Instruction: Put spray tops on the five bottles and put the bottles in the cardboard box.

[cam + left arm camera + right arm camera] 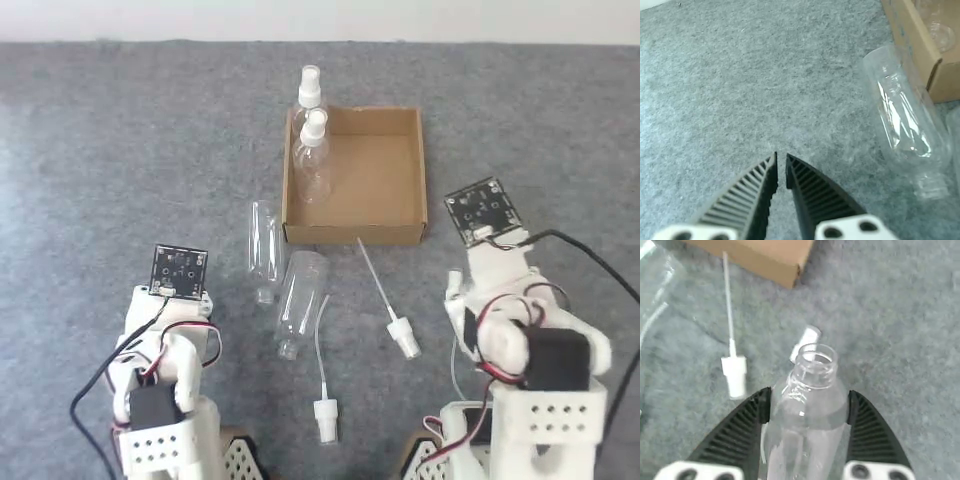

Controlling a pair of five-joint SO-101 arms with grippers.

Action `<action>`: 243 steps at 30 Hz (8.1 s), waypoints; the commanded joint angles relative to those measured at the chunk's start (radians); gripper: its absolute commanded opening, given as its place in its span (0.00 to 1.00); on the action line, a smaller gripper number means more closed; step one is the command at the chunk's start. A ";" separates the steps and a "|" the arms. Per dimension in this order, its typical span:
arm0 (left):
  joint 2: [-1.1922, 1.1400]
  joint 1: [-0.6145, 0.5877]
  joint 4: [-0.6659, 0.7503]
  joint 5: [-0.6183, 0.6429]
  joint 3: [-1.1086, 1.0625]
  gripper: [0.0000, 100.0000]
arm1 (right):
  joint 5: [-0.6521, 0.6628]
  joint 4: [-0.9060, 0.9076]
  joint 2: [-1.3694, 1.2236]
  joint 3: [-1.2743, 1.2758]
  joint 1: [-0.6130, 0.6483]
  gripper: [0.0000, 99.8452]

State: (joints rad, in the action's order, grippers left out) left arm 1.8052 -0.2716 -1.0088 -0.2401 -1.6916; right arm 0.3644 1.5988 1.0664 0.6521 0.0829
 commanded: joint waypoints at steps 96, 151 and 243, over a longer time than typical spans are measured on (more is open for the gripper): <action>-0.895 0.603 -0.416 -0.488 0.881 0.05 | -0.338 -0.628 0.021 0.367 -0.326 0.05; -1.738 1.091 -0.270 -1.017 0.912 0.11 | -0.328 -0.662 0.010 0.370 -0.618 0.04; -2.252 0.827 -0.408 0.058 1.590 0.08 | -0.327 -0.661 0.010 0.371 -0.618 0.04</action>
State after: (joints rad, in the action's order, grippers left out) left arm -0.4503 0.5600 -1.4154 -0.2048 -0.1450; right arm 0.0361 0.9620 1.0664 1.0388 -0.5217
